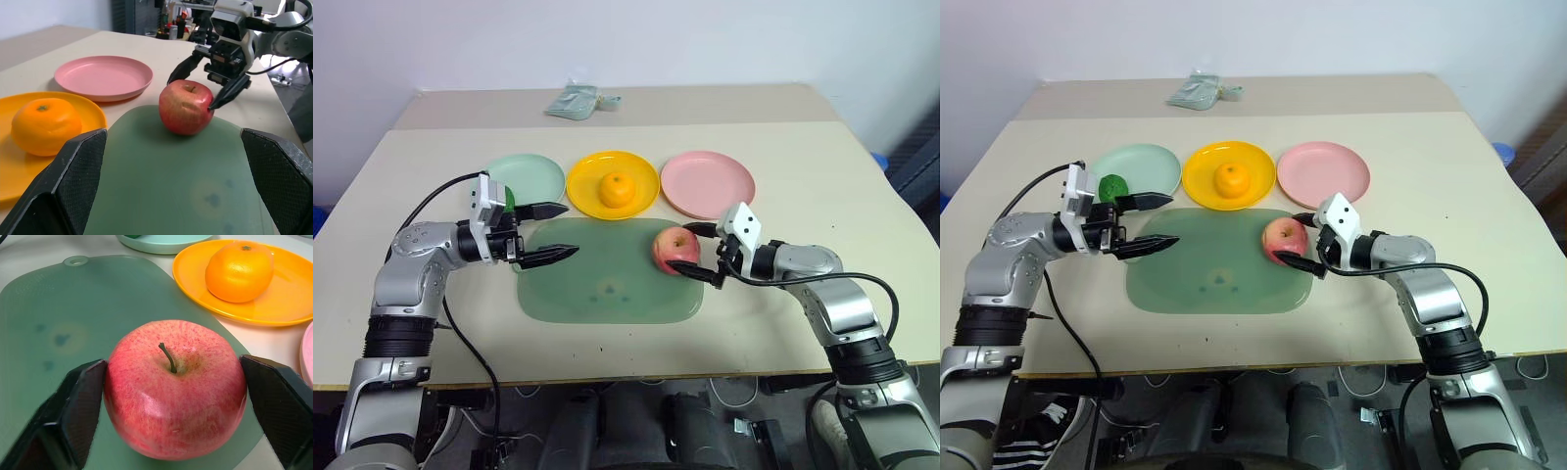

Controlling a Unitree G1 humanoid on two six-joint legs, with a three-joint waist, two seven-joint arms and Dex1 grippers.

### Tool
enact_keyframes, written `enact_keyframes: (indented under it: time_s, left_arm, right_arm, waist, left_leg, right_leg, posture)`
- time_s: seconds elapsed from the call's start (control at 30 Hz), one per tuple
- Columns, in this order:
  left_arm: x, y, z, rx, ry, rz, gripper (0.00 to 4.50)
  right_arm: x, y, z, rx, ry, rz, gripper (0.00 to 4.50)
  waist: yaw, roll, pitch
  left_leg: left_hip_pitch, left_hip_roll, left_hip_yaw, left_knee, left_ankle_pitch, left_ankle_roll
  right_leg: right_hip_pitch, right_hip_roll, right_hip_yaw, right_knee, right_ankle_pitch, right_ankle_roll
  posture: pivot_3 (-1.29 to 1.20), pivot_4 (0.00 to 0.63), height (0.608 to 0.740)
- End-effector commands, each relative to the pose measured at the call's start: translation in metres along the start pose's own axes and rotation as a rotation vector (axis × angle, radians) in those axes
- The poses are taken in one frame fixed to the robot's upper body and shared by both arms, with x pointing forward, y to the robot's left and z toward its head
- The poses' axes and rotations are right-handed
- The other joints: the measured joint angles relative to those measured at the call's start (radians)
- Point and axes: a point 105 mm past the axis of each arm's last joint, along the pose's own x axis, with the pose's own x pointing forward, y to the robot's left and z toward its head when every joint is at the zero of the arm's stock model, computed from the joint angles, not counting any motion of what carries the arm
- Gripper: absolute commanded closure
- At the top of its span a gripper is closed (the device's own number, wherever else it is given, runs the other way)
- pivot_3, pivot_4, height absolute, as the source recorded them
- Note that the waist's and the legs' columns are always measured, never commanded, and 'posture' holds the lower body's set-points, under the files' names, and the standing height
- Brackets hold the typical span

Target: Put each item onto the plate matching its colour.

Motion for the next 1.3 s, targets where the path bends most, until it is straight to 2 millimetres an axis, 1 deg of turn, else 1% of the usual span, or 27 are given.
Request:
enact_keyframes:
  time_s: [0.03, 0.17, 0.3, 0.4, 0.43, 0.47, 0.53, 0.57, 0.63, 0.7, 0.8, 0.87, 0.97, 1.07, 1.13, 1.17, 1.3]
  left_arm:
    - [-0.002, -0.001, 0.011, 0.030, -0.028, 0.004, 0.00]
    - [-0.001, 0.000, 0.011, 0.029, -0.030, 0.006, 0.00]
    - [-0.001, 0.002, 0.012, 0.025, -0.048, 0.013, 0.00]
    - [0.001, 0.005, 0.017, 0.035, -0.070, 0.030, 0.00]
    - [0.002, 0.008, 0.019, 0.039, -0.082, 0.052, 0.00]
    - [0.003, 0.011, 0.020, 0.041, -0.090, 0.067, 0.00]
    - [0.006, 0.020, 0.022, 0.083, -0.103, 0.127, 0.00]
    - [0.008, 0.023, 0.023, 0.099, -0.113, 0.154, 0.00]
    - [0.015, 0.025, 0.024, 0.129, -0.134, 0.187, 0.00]
    - [0.022, 0.021, 0.024, 0.119, -0.153, 0.176, 0.00]
    - [0.026, 0.017, 0.023, 0.107, -0.166, 0.168, 0.00]
    - [0.026, 0.016, 0.022, 0.102, -0.167, 0.166, 0.00]
    - [0.024, 0.016, 0.020, 0.096, -0.165, 0.168, 0.00]
    - [0.021, 0.018, 0.019, 0.094, -0.162, 0.176, 0.00]
    - [0.020, 0.019, 0.019, 0.093, -0.162, 0.179, 0.00]
    - [0.020, 0.019, 0.019, 0.094, -0.162, 0.180, 0.00]
    - [0.021, 0.019, 0.020, 0.092, -0.167, 0.179, 0.00]
  right_arm:
    - [0.002, -0.001, -0.001, -0.024, 0.017, -0.004, 1.27]
    - [0.000, -0.006, 0.009, -0.005, -0.024, -0.022, 1.27]
    - [-0.004, -0.020, 0.030, 0.049, -0.122, -0.072, 1.27]
    - [-0.009, -0.054, 0.045, 0.102, -0.197, -0.228, 1.27]
    - [-0.013, -0.067, 0.052, 0.107, -0.224, -0.289, 1.27]
    - [-0.015, -0.075, 0.055, 0.109, -0.241, -0.323, 1.27]
    - [-0.021, -0.100, 0.059, 0.094, -0.250, -0.457, 1.27]
    - [-0.023, -0.111, 0.058, 0.094, -0.244, -0.519, 1.27]
    - [-0.029, -0.132, 0.049, 0.053, -0.181, -0.660, 1.27]
    - [-0.028, -0.143, 0.037, 0.056, -0.128, -0.720, 1.27]
    - [-0.022, -0.149, 0.014, 0.005, -0.001, -0.770, 1.27]
    - [-0.017, -0.149, 0.003, 0.000, 0.037, -0.771, 1.27]
    - [-0.010, -0.147, -0.004, 0.043, 0.026, -0.739, 1.27]
    - [-0.005, -0.146, -0.002, 0.066, 0.000, -0.710, 1.27]
    - [-0.004, -0.146, 0.000, 0.084, -0.022, -0.701, 0.26]
    - [-0.003, -0.145, 0.001, 0.106, -0.034, -0.687, 0.06]
    - [-0.003, -0.145, 0.009, 0.106, -0.071, -0.673, 0.06]
  waist:
    - [0.000, 0.000, 0.000]
    - [0.000, 0.000, 0.000]
    - [0.000, 0.000, 0.000]
    - [-0.001, 0.001, 0.001]
    - [-0.001, 0.001, 0.001]
    - [0.000, 0.001, 0.001]
    - [0.002, 0.001, 0.001]
    - [0.002, 0.001, 0.001]
    - [0.002, 0.001, 0.001]
    - [0.000, 0.001, 0.001]
    - [-0.003, 0.001, 0.001]
    - [-0.008, 0.001, 0.001]
    - [-0.016, 0.001, 0.001]
    - [-0.020, 0.001, 0.001]
    - [-0.026, 0.001, 0.001]
    - [-0.027, 0.001, 0.001]
    - [-0.030, 0.001, 0.001]
  left_leg:
    - [0.000, 0.000, 0.000, 0.000, 0.000, 0.000]
    - [0.000, 0.000, 0.000, 0.000, 0.000, 0.000]
    - [0.000, 0.000, 0.000, 0.000, 0.000, 0.000]
    - [0.000, 0.000, 0.000, 0.000, 0.000, 0.000]
    - [0.000, 0.000, 0.000, 0.000, 0.000, 0.000]
    - [0.000, 0.000, 0.000, 0.000, 0.000, 0.000]
    - [0.000, 0.000, 0.000, 0.000, 0.000, 0.000]
    - [0.000, 0.000, 0.000, -0.001, 0.000, 0.000]
    - [0.000, -0.001, 0.000, -0.001, 0.000, 0.000]
    - [0.000, -0.002, 0.000, -0.002, 0.000, 0.000]
    - [0.000, -0.003, 0.001, -0.006, 0.001, -0.001]
    - [0.000, -0.003, 0.001, -0.009, 0.002, -0.003]
    - [0.001, -0.003, 0.003, -0.010, 0.003, -0.004]
    - [0.002, -0.002, 0.002, -0.010, 0.004, -0.005]
    - [0.002, -0.002, 0.002, -0.009, 0.005, -0.004]
    - [0.002, -0.002, 0.002, -0.009, 0.005, -0.004]
    - [0.002, -0.002, 0.001, -0.009, 0.006, -0.004]
  right_leg:
    - [0.000, 0.000, 0.000, 0.000, 0.000, 0.000]
    - [0.000, 0.000, 0.000, 0.000, 0.000, 0.000]
    - [0.000, 0.000, 0.000, 0.000, 0.000, 0.000]
    - [-0.001, 0.000, 0.000, 0.000, 0.000, 0.000]
    - [-0.001, 0.000, 0.001, 0.000, 0.000, 0.000]
    - [-0.001, 0.000, 0.001, 0.000, 0.000, 0.000]
    - [-0.001, 0.000, 0.001, 0.000, 0.000, 0.000]
    - [-0.001, 0.000, 0.000, 0.000, 0.000, 0.000]
    - [-0.001, 0.000, 0.001, 0.000, 0.001, 0.001]
    - [-0.001, 0.000, 0.001, 0.000, 0.002, 0.003]
    - [-0.003, 0.000, 0.001, 0.000, 0.002, 0.003]
    - [-0.004, 0.001, 0.002, 0.000, 0.002, 0.003]
    - [-0.005, 0.003, 0.004, 0.001, 0.002, 0.003]
    - [-0.003, 0.004, 0.004, 0.001, 0.003, 0.002]
    - [-0.003, 0.004, 0.004, 0.001, 0.003, 0.002]
    - [-0.003, 0.004, 0.004, 0.001, 0.003, 0.002]
    - [-0.003, 0.004, 0.004, 0.001, 0.003, 0.002]
  posture:
    - [0.00, 0.150, 0.740]
    - [0.00, 0.150, 0.740]
    - [0.00, 0.150, 0.740]
    - [0.00, 0.150, 0.740]
    - [0.00, 0.150, 0.740]
    - [0.00, 0.150, 0.740]
    - [0.00, 0.150, 0.740]
    - [0.00, 0.150, 0.740]
    - [0.00, 0.150, 0.740]
    - [0.00, 0.150, 0.740]
    - [0.00, 0.150, 0.740]
    - [0.00, 0.150, 0.740]
    - [0.00, 0.150, 0.740]
    - [0.00, 0.150, 0.740]
    - [0.00, 0.150, 0.740]
    - [0.00, 0.150, 0.740]
    - [0.00, 0.150, 0.740]
